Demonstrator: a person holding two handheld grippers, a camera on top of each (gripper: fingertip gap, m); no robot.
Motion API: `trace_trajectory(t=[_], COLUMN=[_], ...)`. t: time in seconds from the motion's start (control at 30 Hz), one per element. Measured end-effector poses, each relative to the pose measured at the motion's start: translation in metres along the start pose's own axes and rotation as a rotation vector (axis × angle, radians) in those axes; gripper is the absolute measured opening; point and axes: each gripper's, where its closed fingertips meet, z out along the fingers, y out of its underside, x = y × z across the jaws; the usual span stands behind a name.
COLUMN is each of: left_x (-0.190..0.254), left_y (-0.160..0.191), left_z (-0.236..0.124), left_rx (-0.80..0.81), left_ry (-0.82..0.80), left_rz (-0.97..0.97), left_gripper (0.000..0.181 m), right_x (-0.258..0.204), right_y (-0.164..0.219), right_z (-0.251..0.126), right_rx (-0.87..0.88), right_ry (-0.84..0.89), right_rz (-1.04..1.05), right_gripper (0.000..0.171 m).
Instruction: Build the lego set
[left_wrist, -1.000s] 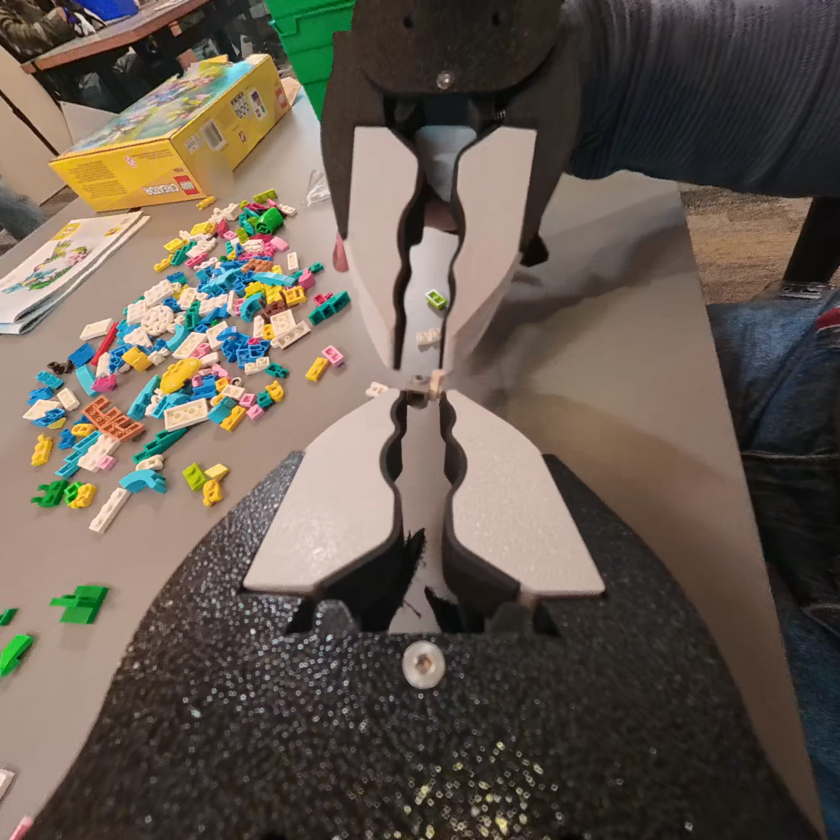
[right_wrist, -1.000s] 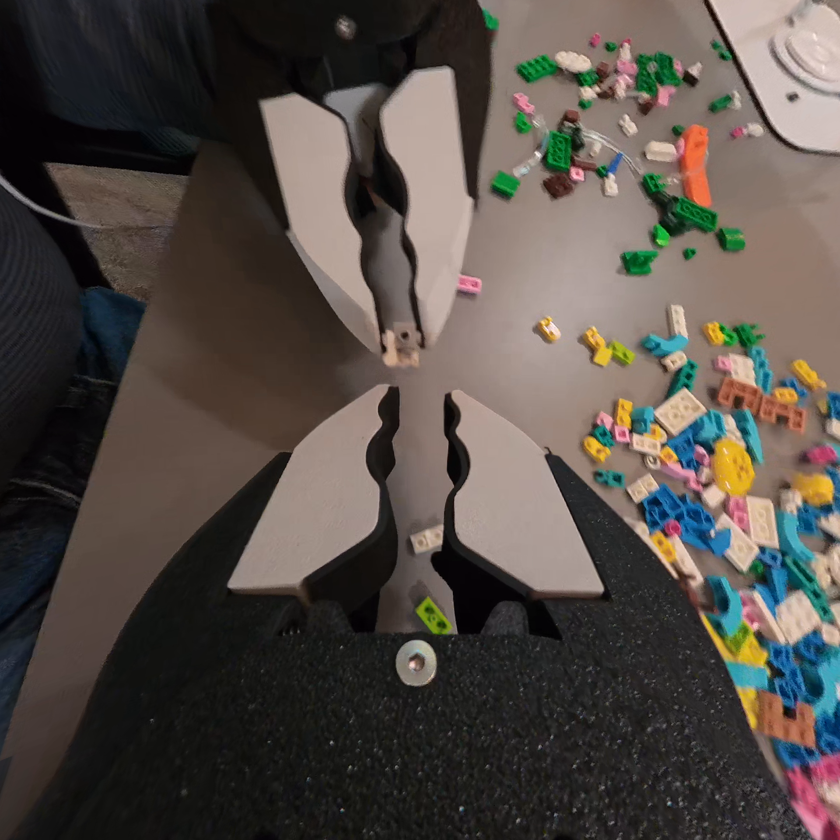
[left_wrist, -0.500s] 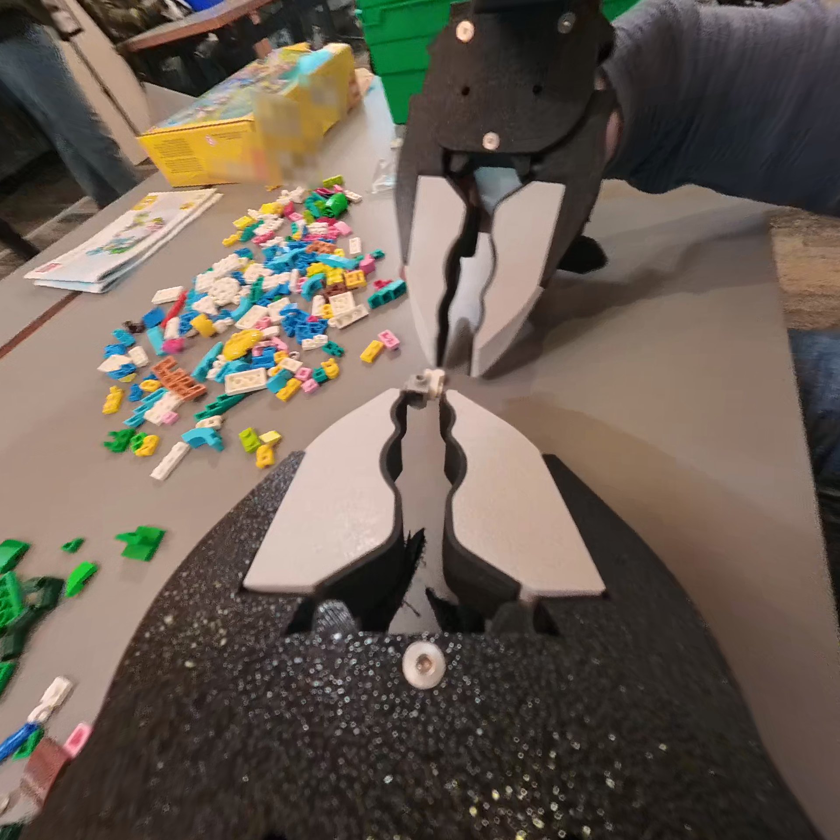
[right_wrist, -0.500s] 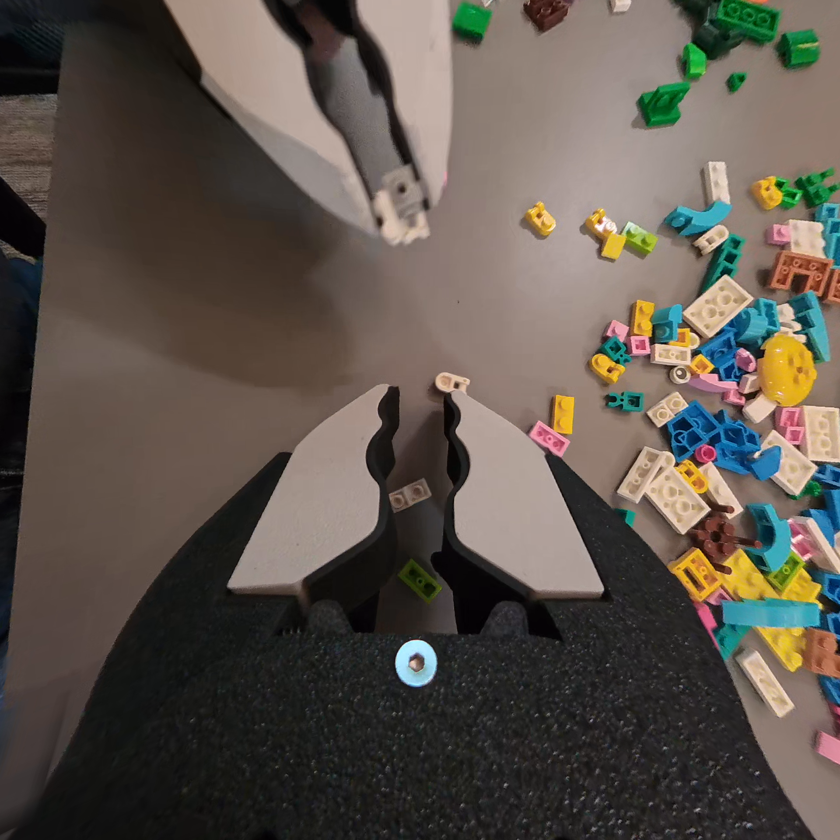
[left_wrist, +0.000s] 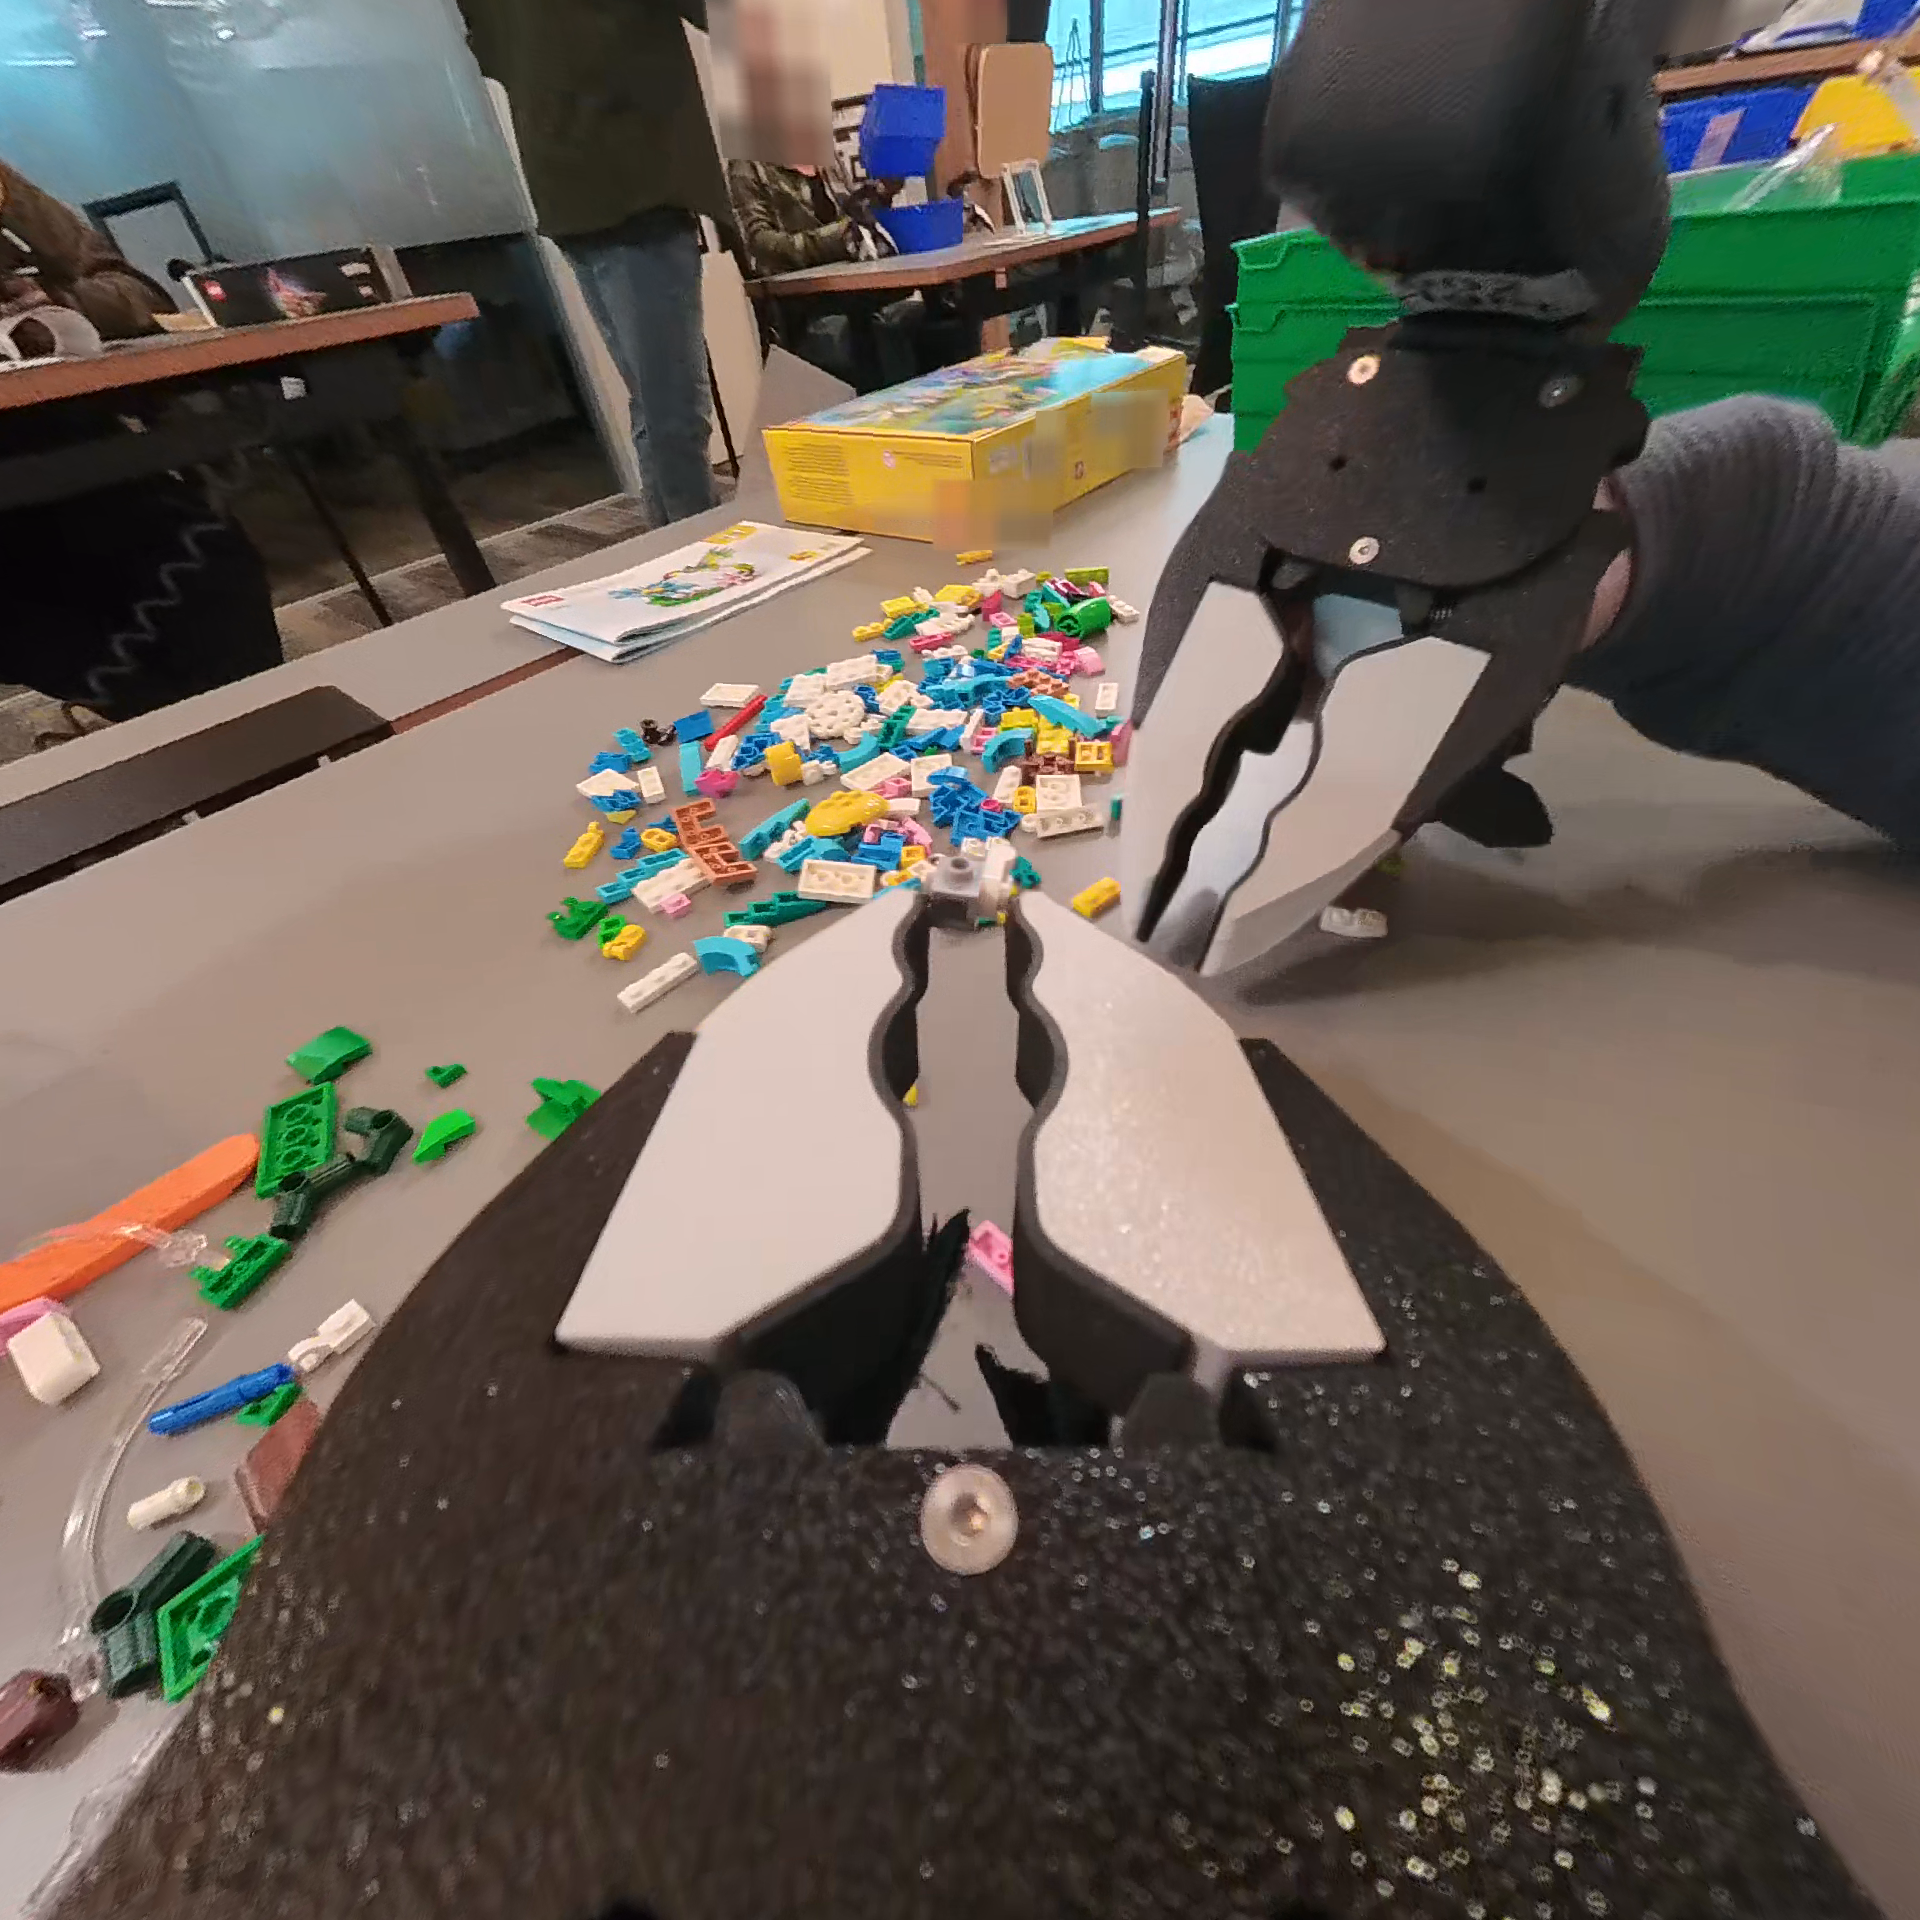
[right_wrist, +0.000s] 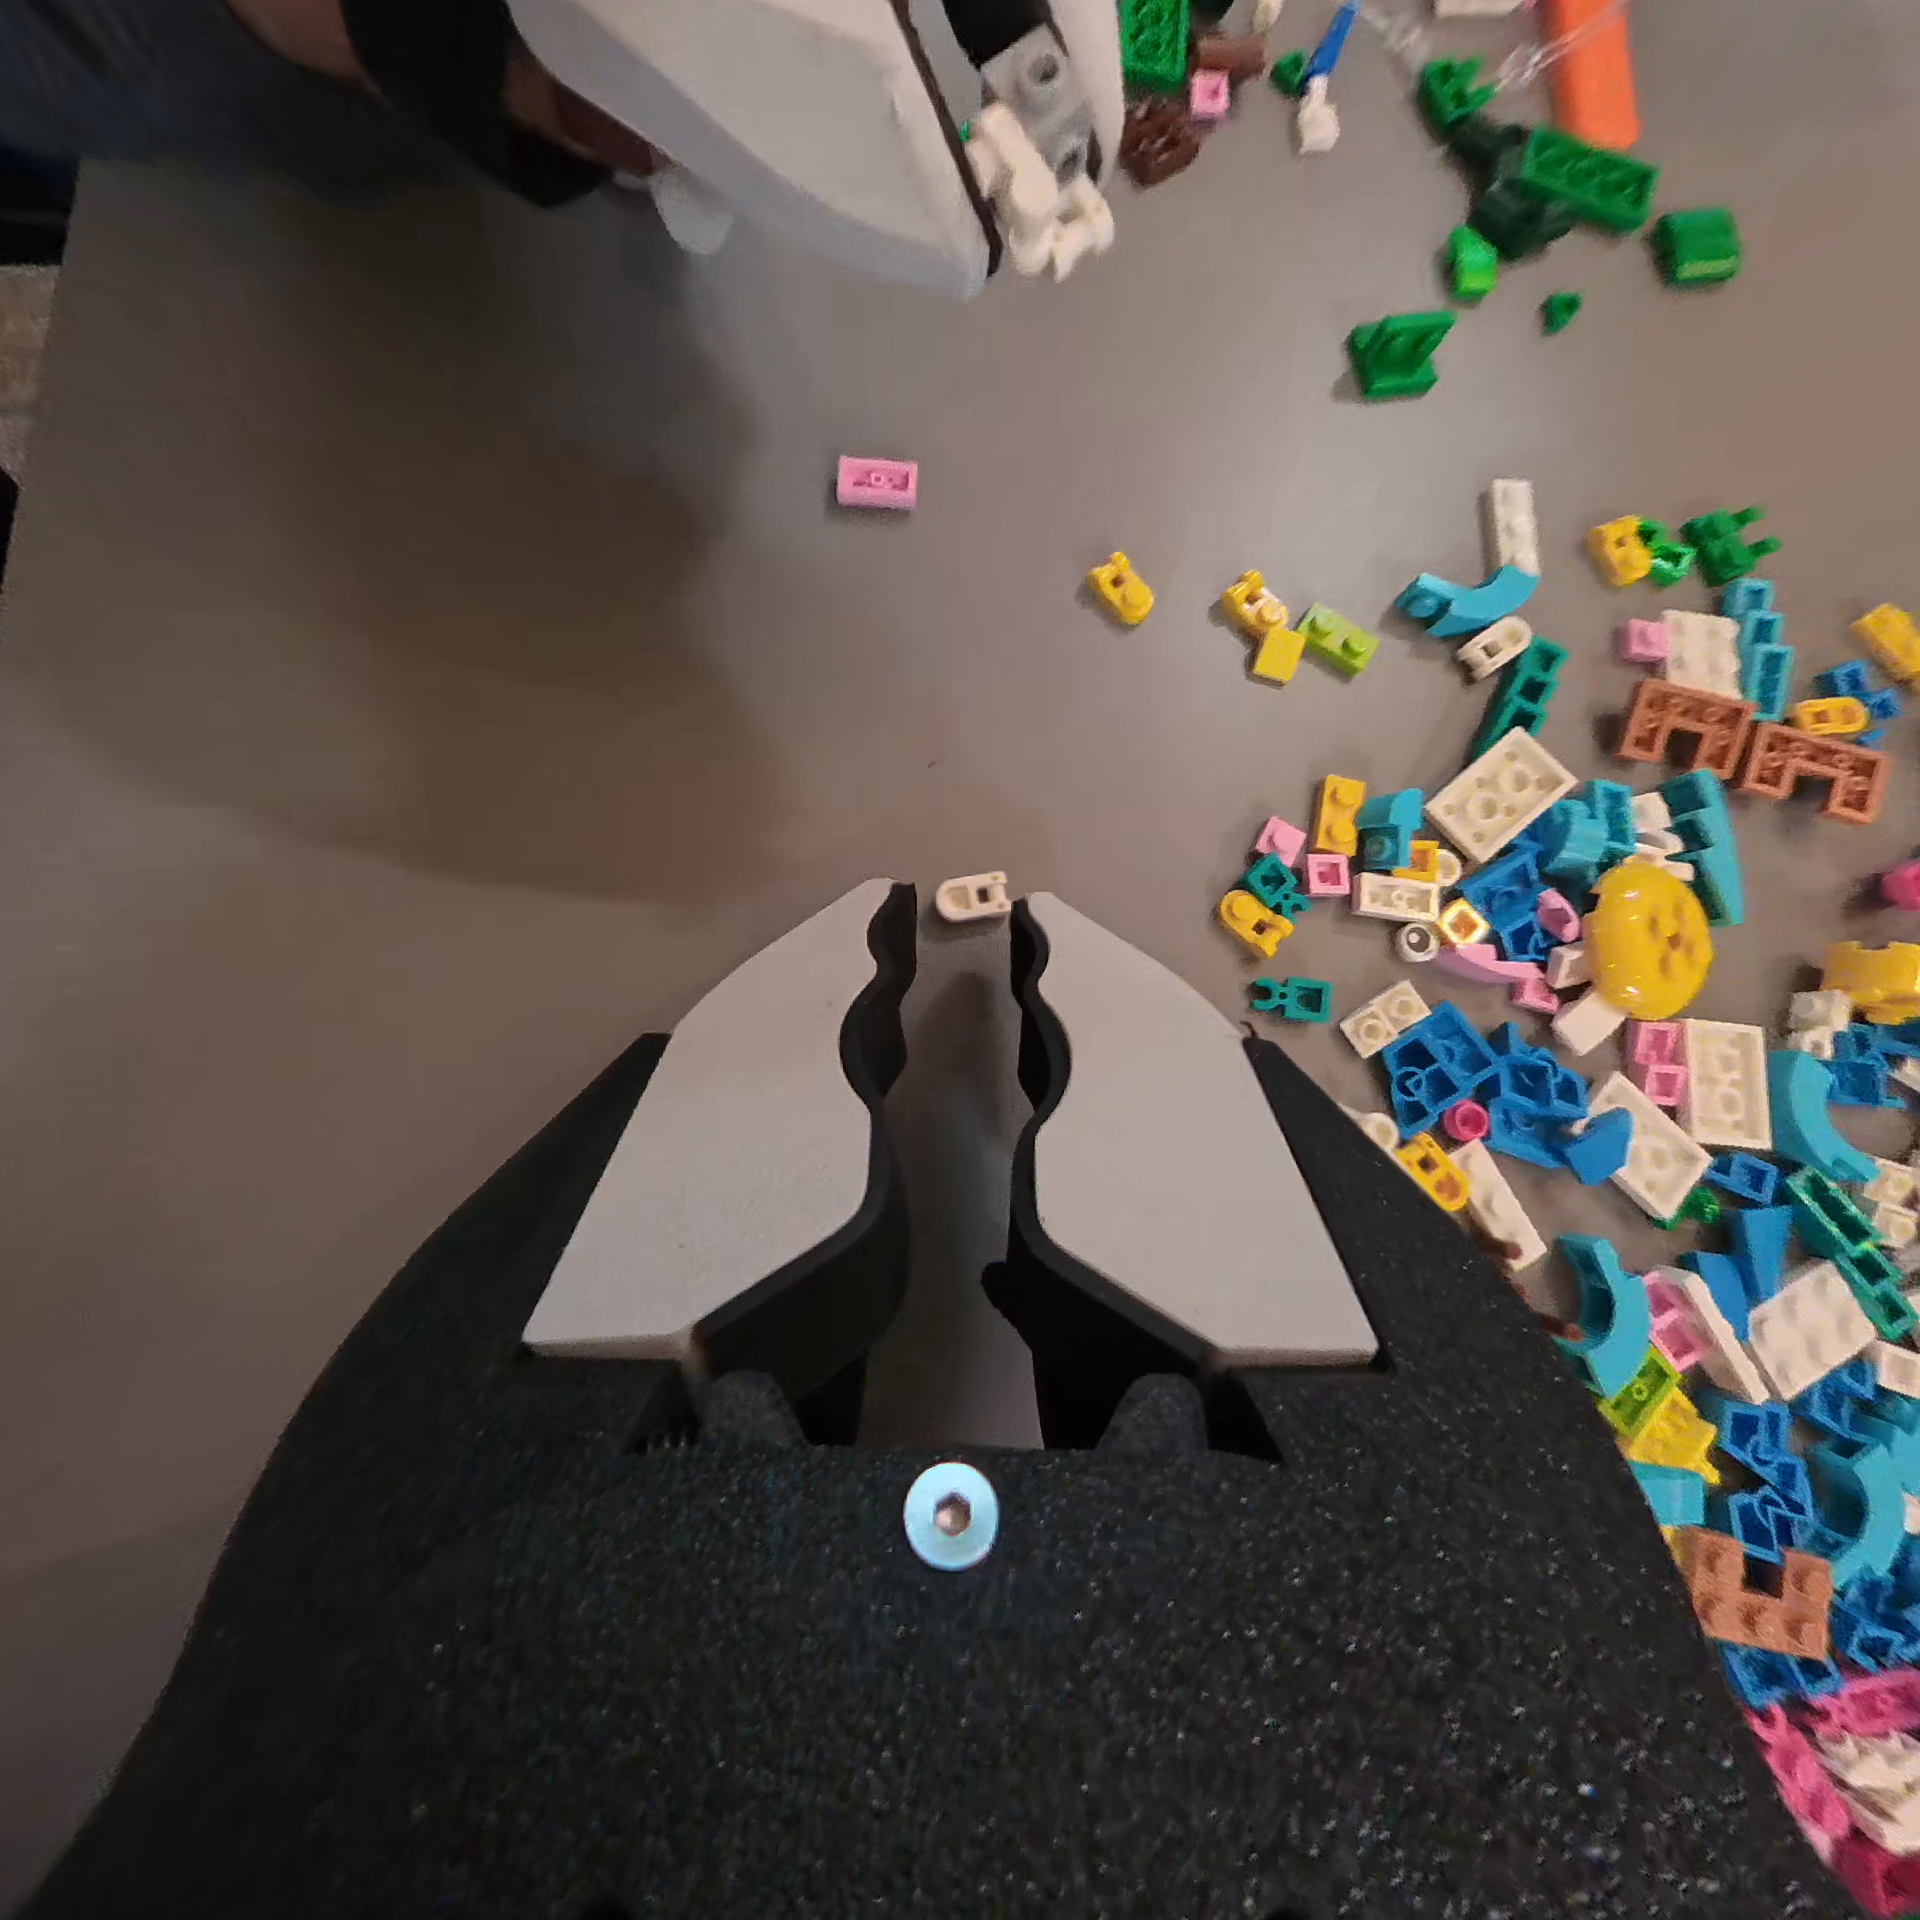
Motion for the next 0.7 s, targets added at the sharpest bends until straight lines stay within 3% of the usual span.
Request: trace_trajectory(t=[0.13, 0.3, 0.7], left_x=[-0.003, -0.005, -0.001], left_y=[-0.001, -0.001, 0.001], left_z=[-0.001, 0.0, 0.002], left_rx=[0.007, 0.005, -0.011], left_ry=[-0.024, -0.041, -0.034], left_rz=[-0.005, 0.001, 0.03], left_gripper=[0.013, 0.013, 0.013], right_x=[0.004, 0.004, -0.003], right_y=[0.005, 0.017, -0.002], right_z=[-0.005, -0.003, 0.001], right_rx=[0.058, 0.006, -0.038], right_ry=[0.057, 0.067, 0.197], right_rz=[-0.047, -0.011, 0.153], right_gripper=[0.015, 0.013, 0.02])
